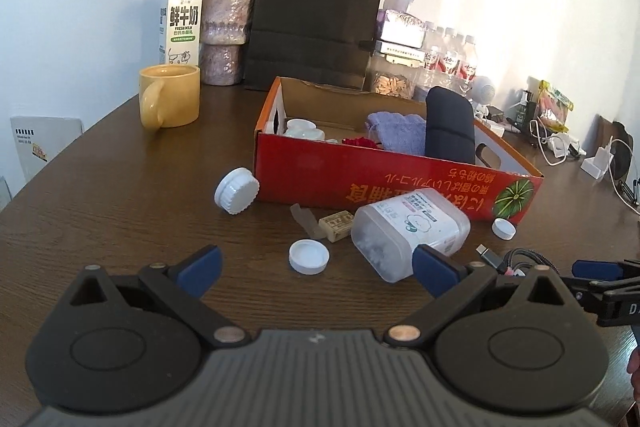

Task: Organize objects
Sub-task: 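Move both grippers back toward the remaining items on the table, then grasp the black-and-white braided cable with the right gripper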

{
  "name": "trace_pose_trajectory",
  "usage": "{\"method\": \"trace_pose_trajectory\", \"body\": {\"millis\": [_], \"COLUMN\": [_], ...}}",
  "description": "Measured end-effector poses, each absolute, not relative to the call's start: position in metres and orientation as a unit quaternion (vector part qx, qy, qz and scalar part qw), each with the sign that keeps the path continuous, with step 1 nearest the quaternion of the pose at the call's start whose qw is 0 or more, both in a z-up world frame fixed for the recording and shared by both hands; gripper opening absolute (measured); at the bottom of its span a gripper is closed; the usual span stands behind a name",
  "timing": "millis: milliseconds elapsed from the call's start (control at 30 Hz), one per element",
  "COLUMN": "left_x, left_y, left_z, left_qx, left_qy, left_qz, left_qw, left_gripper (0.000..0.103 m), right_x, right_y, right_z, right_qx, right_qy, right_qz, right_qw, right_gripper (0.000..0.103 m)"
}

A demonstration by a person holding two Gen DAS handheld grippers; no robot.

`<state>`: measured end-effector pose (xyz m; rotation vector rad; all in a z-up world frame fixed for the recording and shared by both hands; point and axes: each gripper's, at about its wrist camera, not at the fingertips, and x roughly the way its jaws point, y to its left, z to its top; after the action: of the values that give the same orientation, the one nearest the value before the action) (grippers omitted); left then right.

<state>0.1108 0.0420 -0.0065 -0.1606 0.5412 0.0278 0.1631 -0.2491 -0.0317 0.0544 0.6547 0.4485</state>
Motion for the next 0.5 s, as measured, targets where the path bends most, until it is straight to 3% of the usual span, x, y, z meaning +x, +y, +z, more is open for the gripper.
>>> {"method": "trace_pose_trajectory", "body": {"millis": [500], "left_x": [0.11], "left_y": [0.049], "left_z": [-0.018], "left_qx": [-0.089], "left_qy": [0.277], "left_qz": [0.017], "left_qw": [0.956], "left_gripper": [0.103], "right_x": [0.191], "right_y": [-0.215], "right_z": [-0.045], "right_qx": [-0.019], "right_qy": [0.351], "right_qz": [0.194], "right_qw": [0.916], "right_gripper": [0.103]}}
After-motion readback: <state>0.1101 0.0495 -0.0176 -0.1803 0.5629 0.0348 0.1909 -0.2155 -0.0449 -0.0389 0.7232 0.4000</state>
